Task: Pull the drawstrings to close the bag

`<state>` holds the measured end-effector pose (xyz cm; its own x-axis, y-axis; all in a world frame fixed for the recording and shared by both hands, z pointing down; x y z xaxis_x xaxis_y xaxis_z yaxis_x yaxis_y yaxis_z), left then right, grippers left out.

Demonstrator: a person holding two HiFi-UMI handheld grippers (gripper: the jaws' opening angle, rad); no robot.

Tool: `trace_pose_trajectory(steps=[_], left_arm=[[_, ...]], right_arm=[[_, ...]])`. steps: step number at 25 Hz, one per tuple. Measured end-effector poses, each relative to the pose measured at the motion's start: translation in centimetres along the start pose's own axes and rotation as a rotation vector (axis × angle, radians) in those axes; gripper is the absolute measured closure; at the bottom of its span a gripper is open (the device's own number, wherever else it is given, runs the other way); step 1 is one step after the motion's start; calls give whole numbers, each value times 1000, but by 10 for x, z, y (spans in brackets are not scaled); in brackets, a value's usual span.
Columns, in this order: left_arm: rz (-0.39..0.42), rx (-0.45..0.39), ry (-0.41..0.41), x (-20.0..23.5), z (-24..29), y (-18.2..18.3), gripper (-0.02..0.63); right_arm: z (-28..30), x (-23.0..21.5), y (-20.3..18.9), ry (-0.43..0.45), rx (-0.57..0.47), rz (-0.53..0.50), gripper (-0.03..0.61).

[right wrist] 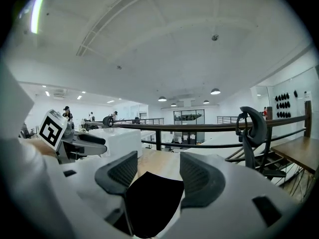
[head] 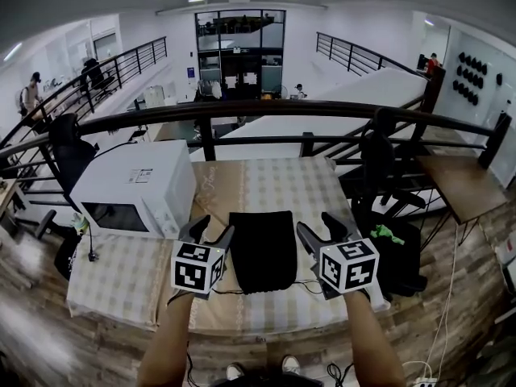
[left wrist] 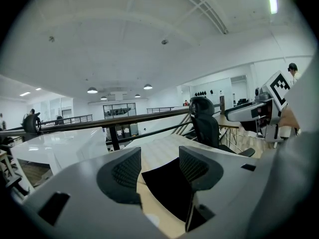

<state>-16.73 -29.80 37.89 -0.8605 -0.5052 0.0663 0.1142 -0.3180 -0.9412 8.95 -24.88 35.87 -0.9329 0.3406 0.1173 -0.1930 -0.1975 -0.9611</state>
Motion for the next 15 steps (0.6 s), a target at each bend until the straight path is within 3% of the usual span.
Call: trace_pose_trajectory(steps=[15], left_arm=[[25, 109, -43, -10, 12, -41, 373]], right_arm=[[10, -1, -48, 82, 110, -4, 311]])
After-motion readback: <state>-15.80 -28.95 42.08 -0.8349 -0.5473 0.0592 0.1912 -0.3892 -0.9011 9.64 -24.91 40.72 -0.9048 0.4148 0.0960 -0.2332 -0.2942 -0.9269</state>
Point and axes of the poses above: the fingertips, and each gripper's own axes: z forward along the fingers, x to its left, y out of its top, the point moved 7 cm from there along -z, backward along the fingers, and after that the axes turned 9 degrees about -z, right-handed, at the moved point
